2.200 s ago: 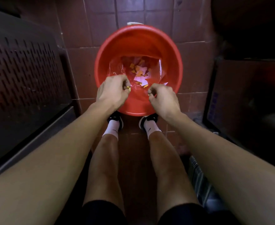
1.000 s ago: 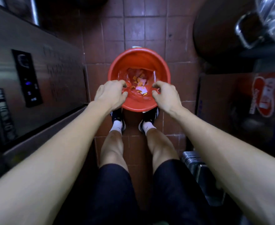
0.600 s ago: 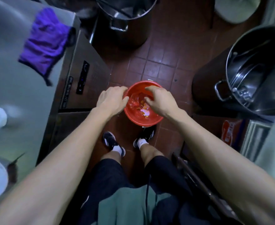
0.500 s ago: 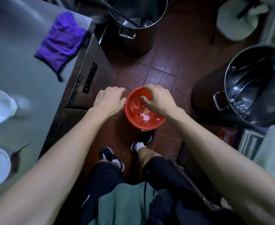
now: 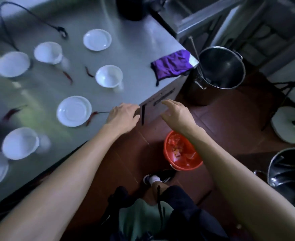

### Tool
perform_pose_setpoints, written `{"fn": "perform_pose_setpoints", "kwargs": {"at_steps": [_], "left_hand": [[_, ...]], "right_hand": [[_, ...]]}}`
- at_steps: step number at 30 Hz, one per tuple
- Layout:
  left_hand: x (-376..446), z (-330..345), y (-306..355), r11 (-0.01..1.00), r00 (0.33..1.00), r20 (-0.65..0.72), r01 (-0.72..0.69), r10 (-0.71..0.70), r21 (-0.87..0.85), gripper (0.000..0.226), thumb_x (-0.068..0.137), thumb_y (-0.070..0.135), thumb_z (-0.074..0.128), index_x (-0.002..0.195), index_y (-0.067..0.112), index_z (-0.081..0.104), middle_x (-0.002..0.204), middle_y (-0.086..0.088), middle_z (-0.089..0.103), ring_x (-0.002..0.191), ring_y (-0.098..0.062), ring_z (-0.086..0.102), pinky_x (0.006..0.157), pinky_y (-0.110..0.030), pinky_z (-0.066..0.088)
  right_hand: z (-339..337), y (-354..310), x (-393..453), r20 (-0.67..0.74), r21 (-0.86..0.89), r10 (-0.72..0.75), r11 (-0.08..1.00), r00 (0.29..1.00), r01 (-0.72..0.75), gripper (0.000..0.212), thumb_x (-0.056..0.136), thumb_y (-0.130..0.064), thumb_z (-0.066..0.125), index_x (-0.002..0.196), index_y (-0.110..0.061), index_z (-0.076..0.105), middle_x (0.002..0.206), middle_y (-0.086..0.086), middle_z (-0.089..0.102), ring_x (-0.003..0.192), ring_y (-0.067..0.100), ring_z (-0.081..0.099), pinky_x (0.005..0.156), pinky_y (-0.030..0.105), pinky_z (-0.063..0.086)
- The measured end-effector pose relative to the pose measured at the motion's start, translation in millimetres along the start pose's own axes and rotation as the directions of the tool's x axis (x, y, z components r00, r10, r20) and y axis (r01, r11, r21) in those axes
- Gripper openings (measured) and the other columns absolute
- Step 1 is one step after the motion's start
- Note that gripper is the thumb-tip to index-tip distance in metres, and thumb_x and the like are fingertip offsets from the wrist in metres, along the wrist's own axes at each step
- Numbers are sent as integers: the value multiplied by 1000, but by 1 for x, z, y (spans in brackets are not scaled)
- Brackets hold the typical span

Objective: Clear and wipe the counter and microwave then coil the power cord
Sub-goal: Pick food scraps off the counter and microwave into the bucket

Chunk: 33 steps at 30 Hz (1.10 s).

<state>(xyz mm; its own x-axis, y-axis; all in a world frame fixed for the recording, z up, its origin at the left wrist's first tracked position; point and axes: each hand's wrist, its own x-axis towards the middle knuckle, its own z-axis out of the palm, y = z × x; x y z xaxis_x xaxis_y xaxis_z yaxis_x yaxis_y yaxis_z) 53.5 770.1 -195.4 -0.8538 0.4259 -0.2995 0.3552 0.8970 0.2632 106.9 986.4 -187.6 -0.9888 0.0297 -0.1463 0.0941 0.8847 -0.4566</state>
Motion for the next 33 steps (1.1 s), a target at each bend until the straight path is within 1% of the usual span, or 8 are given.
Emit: {"fn": "perform_pose_setpoints", "kwargs": {"at_steps": [7,12,18,21,24,28,30,33], "left_hand": [[-104,-25,-97,990,984,-108,136,-139,-37,44,95,41,53,136,24,54,134,-2,59,125,-28,49,99,-44,42],[-178,-44,-158,975,963,-154,220,-223,-33,44,95,41,55,134,22,54,134,-6,60,121,-33,53,95,-45,47],[-261,-51,-211,936,912,-215,331,-350,-121,44,95,41,54,136,23,54,137,-4,58,124,-31,52,95,-45,48],[-301,-46,-235,892,861,-245,406,-446,-198,43,94,37,55,136,25,55,133,-6,61,113,-33,58,85,-43,51],[-338,-41,-258,843,795,-296,453,-529,-289,43,92,34,55,135,25,56,128,-5,64,113,-31,59,85,-42,51],[-391,-29,-287,755,681,-334,540,-652,-373,43,93,39,56,135,26,55,131,-3,62,110,-29,61,80,-39,52],[-417,-20,-302,698,632,-308,584,-711,-415,43,94,39,55,135,25,55,127,-6,64,109,-30,61,83,-41,52],[-449,-6,-324,614,566,-257,638,-783,-464,43,94,35,57,134,22,56,134,-6,61,125,-31,52,99,-45,46]], "right_hand": [[29,-134,-1,95,-57,-185,980,978,191,50,91,-27,59,140,-17,54,143,2,56,128,30,52,104,47,43],[55,-215,-24,133,-70,-296,949,946,307,50,95,-29,60,142,-18,51,144,-1,55,128,27,51,103,44,43],[88,-289,-52,157,-63,-400,909,903,413,48,93,-26,62,139,-16,55,141,4,58,125,32,54,97,44,45],[101,-324,-62,184,-62,-457,878,870,475,48,92,-28,64,138,-17,56,140,5,60,126,32,54,96,44,47],[117,-359,-68,238,-67,-520,834,820,548,47,94,-30,63,138,-17,56,140,4,60,126,29,54,99,44,47],[144,-409,-71,334,-53,-577,778,746,626,46,95,-30,61,139,-20,56,142,6,58,128,31,53,103,45,45],[160,-437,-71,357,-3,-613,754,705,657,44,95,-29,62,137,-19,58,141,6,58,130,31,52,107,45,43],[187,-476,-69,379,38,-671,700,638,713,43,95,-29,63,137,-19,58,139,2,60,127,25,55,105,39,44]]}}
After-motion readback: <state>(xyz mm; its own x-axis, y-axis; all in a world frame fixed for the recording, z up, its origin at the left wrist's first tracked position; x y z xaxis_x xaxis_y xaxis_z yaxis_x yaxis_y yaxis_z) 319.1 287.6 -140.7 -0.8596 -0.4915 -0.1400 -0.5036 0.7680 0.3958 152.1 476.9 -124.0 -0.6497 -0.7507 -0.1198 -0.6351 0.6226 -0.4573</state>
